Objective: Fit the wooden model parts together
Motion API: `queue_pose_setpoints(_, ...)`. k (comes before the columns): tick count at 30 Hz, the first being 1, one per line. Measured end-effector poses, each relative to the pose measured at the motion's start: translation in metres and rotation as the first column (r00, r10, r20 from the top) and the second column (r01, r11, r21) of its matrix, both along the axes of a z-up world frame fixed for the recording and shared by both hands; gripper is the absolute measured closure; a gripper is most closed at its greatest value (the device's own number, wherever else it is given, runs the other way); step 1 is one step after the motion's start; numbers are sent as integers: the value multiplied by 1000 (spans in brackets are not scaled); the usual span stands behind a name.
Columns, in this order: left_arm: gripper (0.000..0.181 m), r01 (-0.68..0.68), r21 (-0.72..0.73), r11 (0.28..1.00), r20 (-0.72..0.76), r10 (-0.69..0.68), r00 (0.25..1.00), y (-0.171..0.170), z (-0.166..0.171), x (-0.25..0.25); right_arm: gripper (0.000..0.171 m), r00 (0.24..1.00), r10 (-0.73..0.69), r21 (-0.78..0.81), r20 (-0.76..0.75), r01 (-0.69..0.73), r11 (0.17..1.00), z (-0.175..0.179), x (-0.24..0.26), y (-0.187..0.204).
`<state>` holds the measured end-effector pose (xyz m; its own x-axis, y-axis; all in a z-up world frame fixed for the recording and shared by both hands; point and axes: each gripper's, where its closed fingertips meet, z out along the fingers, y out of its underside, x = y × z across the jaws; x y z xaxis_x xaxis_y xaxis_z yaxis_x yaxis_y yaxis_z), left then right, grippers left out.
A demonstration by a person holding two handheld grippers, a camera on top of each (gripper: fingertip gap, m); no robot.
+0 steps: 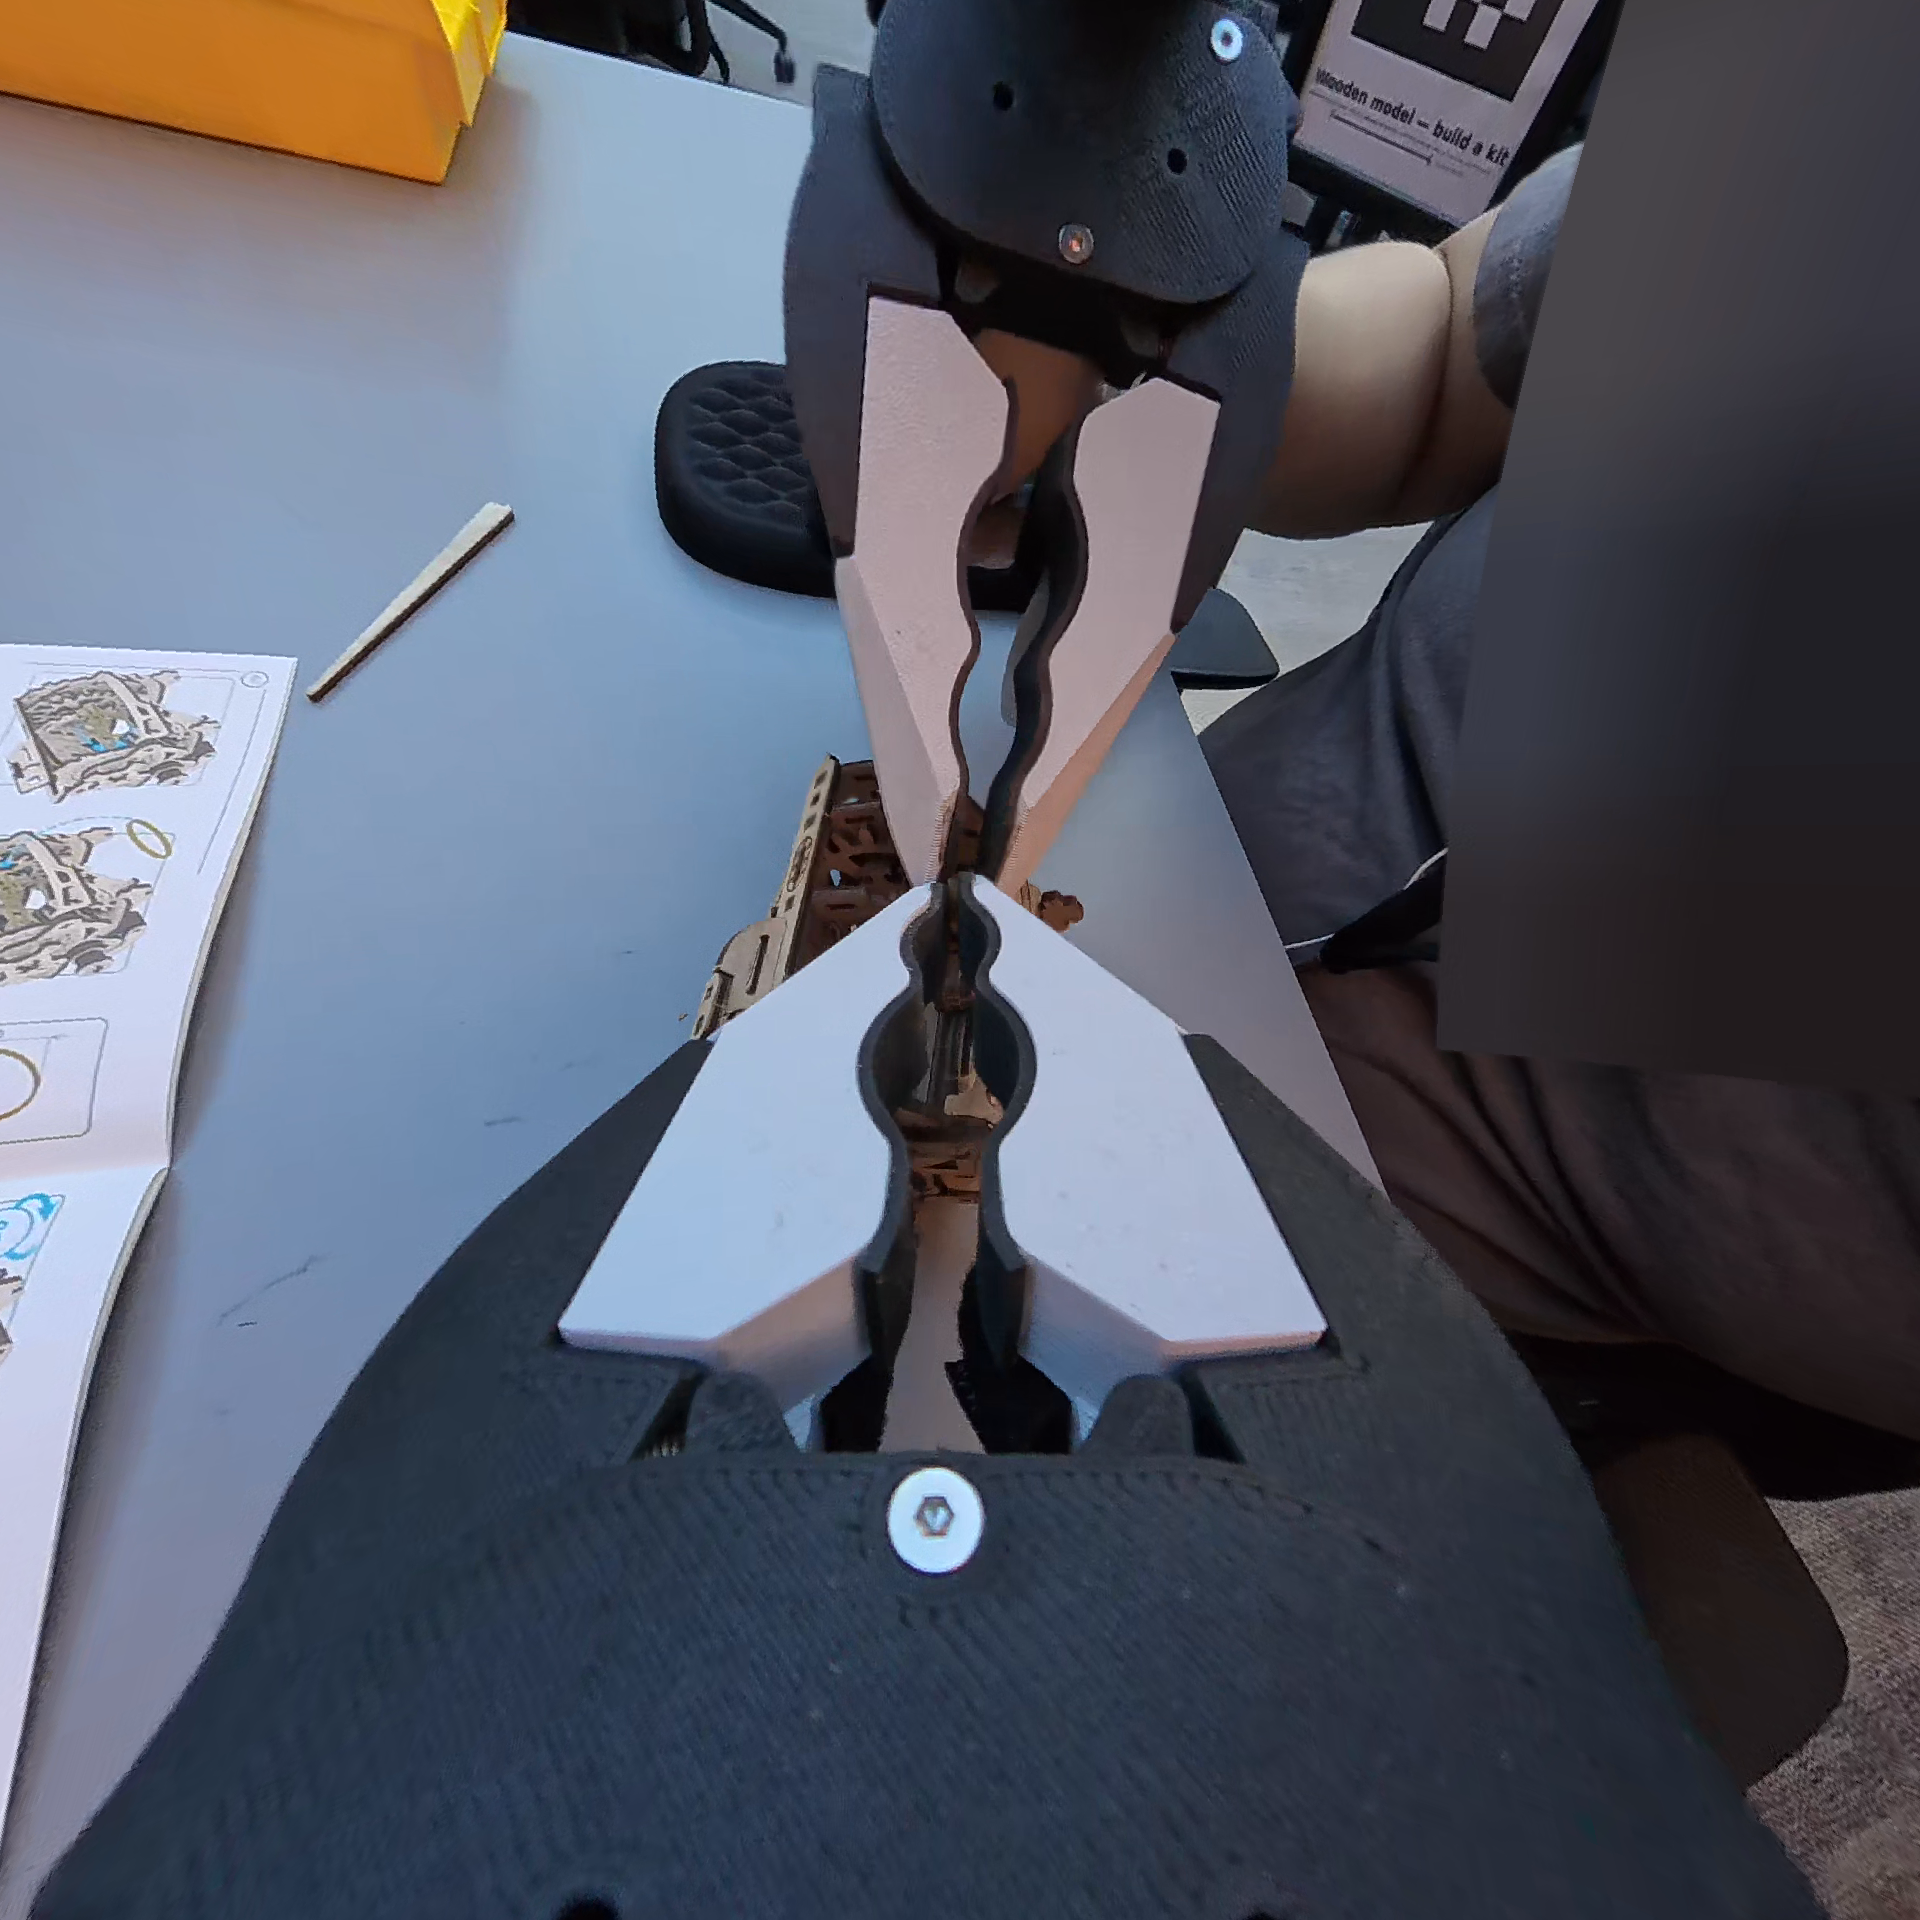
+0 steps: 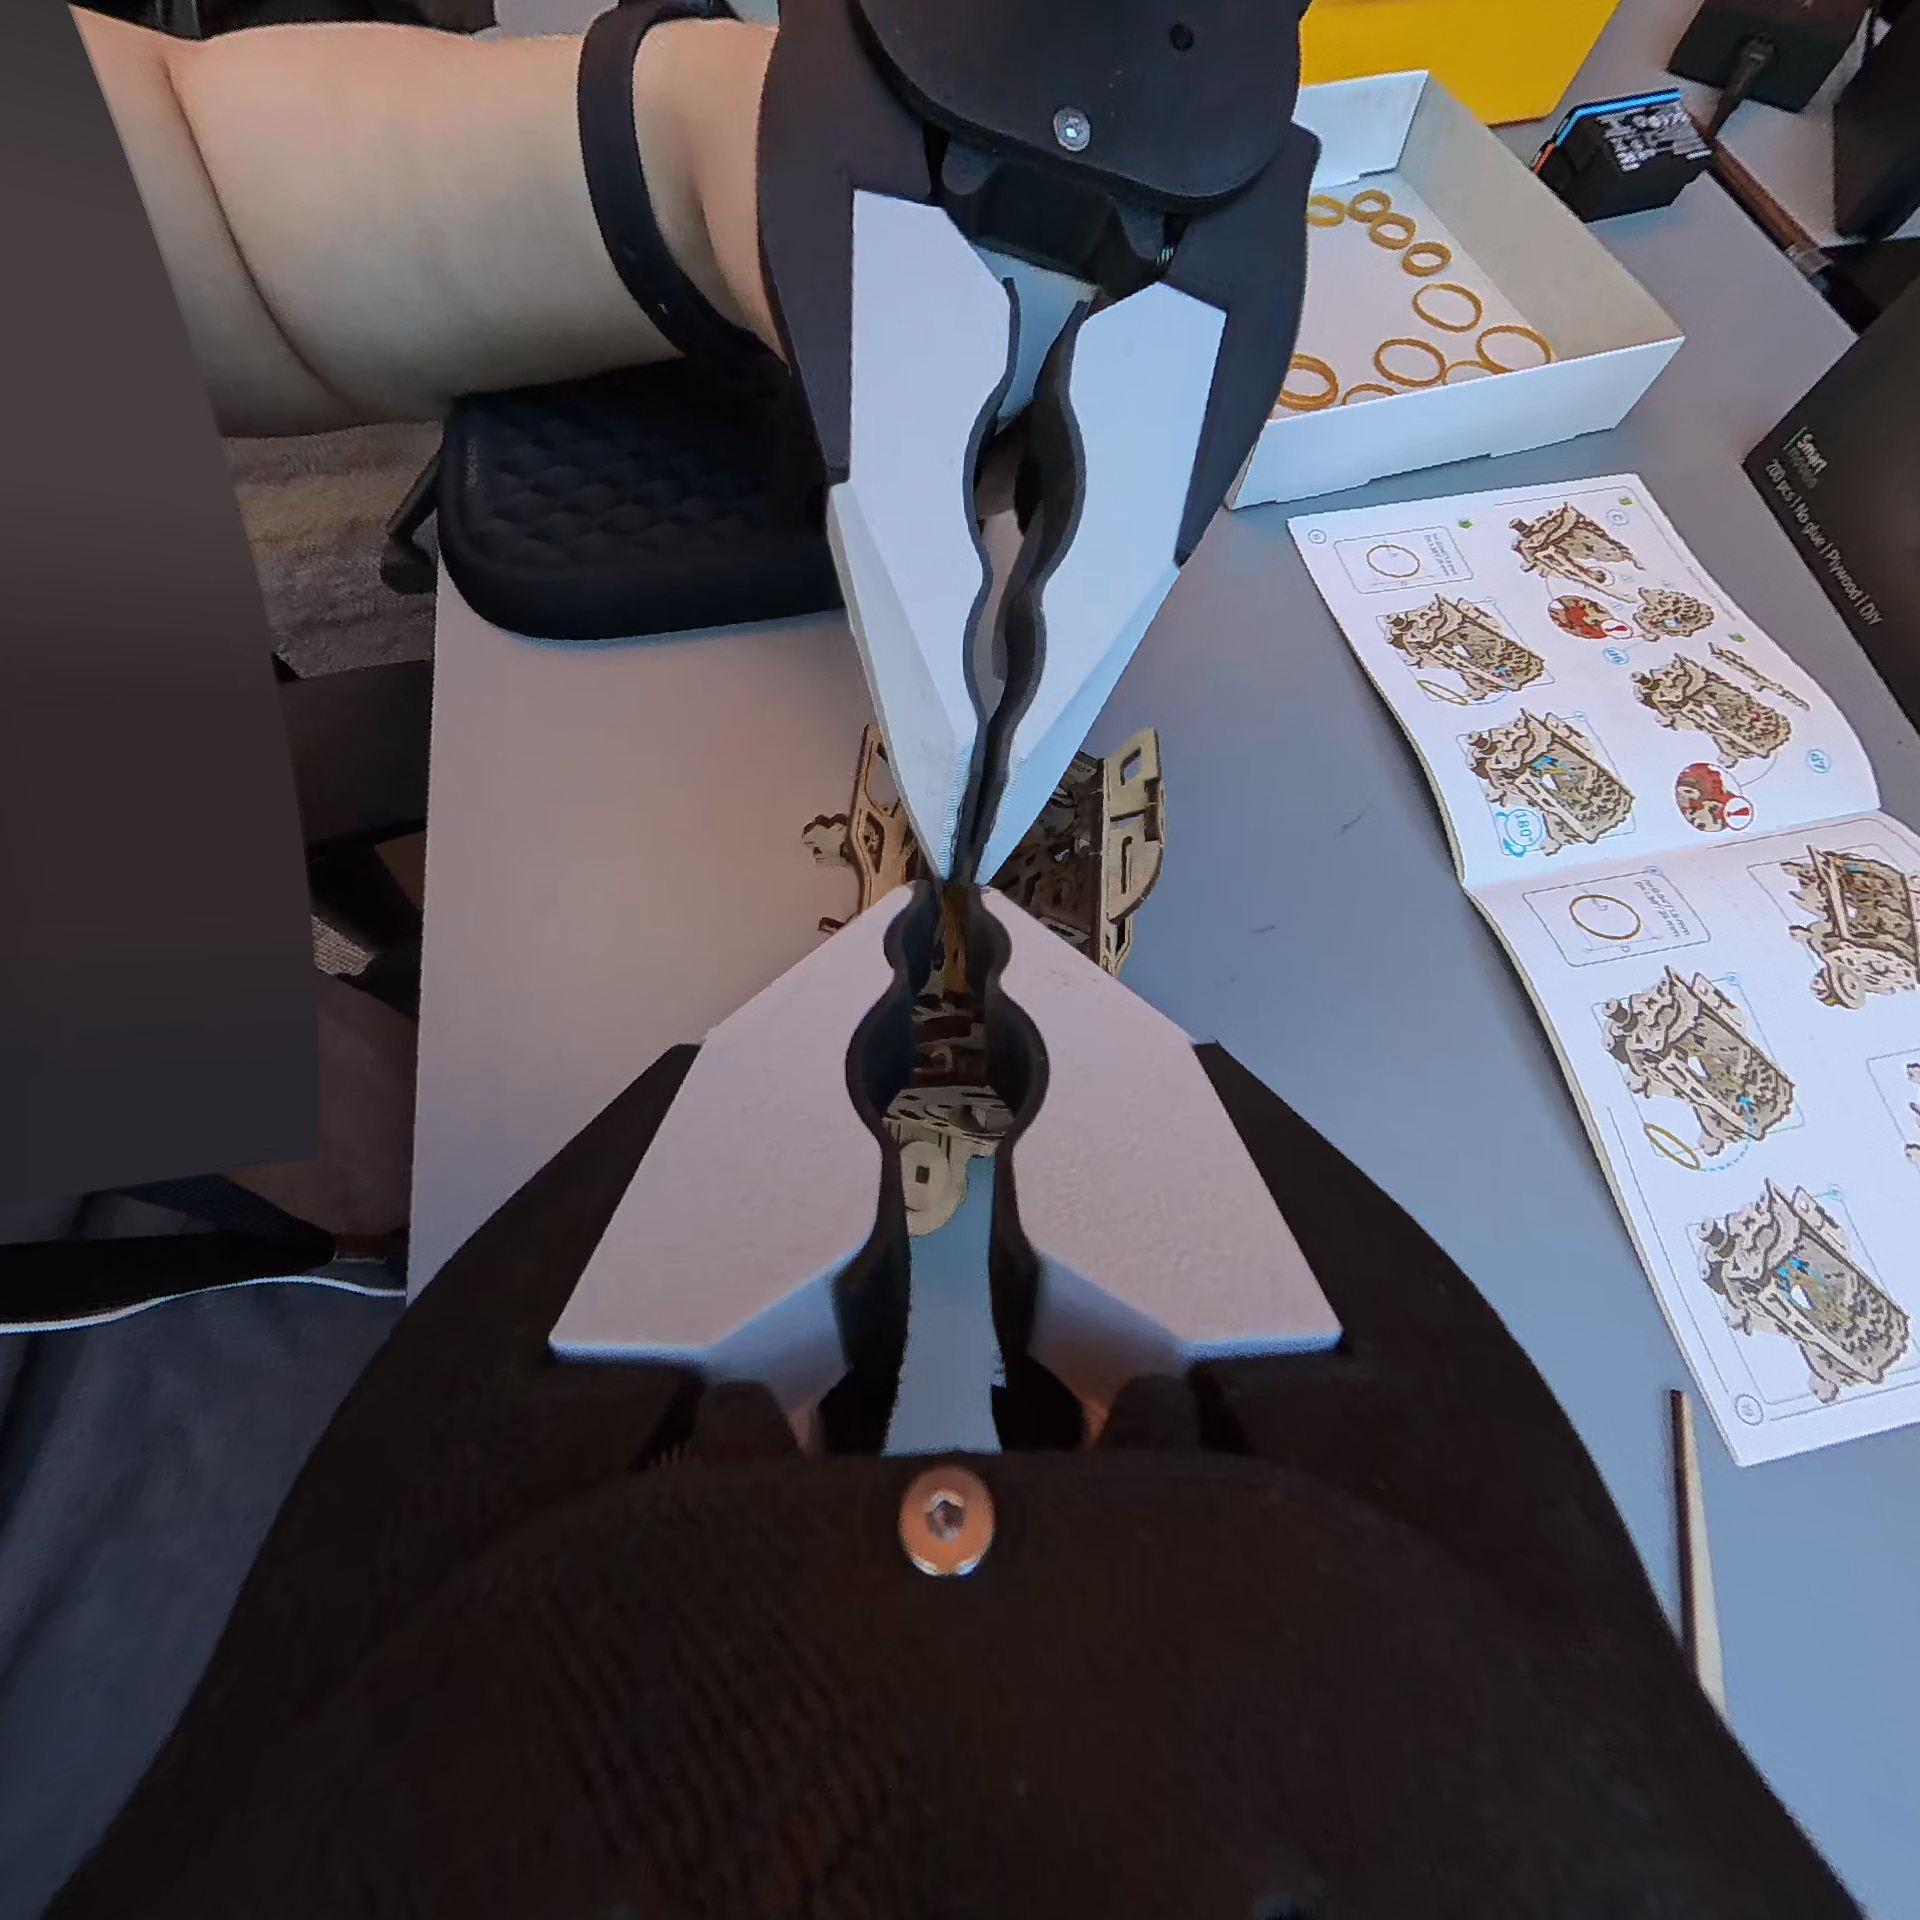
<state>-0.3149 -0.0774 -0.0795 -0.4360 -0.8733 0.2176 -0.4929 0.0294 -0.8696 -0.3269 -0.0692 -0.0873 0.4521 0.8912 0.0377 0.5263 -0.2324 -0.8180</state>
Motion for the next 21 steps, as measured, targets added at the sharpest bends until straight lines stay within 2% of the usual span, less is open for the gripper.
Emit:
queue_pose_setpoints(3, 181, 1, -39, 999, 8, 0, 1000, 0, 4, 0, 163, 999, -36, 16, -13, 36, 999, 1, 1, 0)
queue_pose_setpoints(7, 181, -16, -68, 998, 10, 17, 1000, 2, 6, 1, 161, 995, -88, 59, 45, 85, 995, -4, 3, 4)
queue_pose_setpoints(12, 181, -30, -100, 995, -3, 30, 1000, 4, 6, 2, 157, 981, -193, 95, 19, 191, 977, 0, 2, 7)
queue_pose_setpoints(17, 181, -53, -147, 988, -20, 51, 999, 7, 5, 2, 146, 941, -337, 154, -10, 334, 930, 2, 5, 5)
queue_pose_setpoints(21, 181, -66, -171, 983, -33, 61, 998, 9, 4, 3, 146, 904, -426, 183, -39, 426, 886, 6, 10, 8)
